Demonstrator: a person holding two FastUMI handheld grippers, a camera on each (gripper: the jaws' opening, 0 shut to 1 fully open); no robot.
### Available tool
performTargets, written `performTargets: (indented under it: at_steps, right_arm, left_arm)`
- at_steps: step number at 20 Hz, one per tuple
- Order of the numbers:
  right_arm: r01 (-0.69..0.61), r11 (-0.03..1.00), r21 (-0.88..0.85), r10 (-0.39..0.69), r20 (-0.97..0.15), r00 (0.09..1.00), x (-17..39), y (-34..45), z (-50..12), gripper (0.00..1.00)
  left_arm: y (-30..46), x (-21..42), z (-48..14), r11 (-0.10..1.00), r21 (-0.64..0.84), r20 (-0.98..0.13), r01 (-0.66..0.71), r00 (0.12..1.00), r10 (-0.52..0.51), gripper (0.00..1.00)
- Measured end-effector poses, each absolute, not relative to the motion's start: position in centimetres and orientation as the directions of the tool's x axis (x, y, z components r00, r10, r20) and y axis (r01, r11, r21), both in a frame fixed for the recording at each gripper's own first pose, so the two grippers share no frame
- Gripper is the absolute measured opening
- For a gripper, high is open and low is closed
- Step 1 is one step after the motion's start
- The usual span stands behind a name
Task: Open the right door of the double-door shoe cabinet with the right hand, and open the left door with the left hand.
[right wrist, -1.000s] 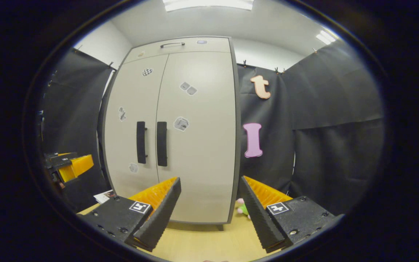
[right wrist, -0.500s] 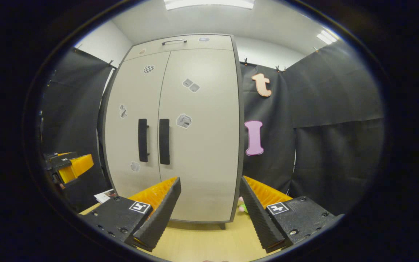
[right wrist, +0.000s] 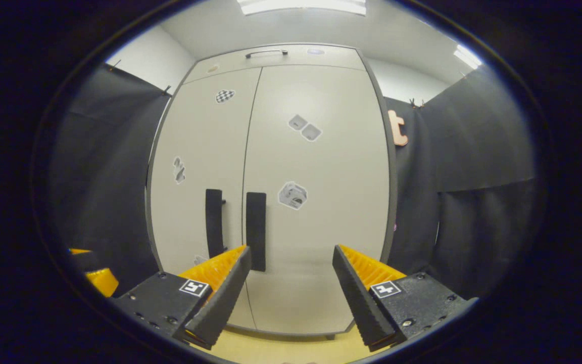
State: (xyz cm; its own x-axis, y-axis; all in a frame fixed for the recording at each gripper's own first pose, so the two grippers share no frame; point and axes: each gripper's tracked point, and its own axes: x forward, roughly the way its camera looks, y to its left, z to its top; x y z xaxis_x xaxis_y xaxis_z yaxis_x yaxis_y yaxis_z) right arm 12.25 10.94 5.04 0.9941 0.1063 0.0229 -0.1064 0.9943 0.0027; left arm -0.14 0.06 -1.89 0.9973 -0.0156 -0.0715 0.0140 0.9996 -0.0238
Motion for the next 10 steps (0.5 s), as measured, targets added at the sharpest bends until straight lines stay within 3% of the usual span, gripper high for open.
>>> performTargets:
  at_steps: [10]
  right_arm:
    - [-0.121,0.993,0.012,0.121,-0.056,0.991,20.2,15.6,3.4,0.96]
  left_arm:
    - [1.1,0.0,-2.7,0.993,-0.051,-0.118,-0.104,0.988,0.098,0.95]
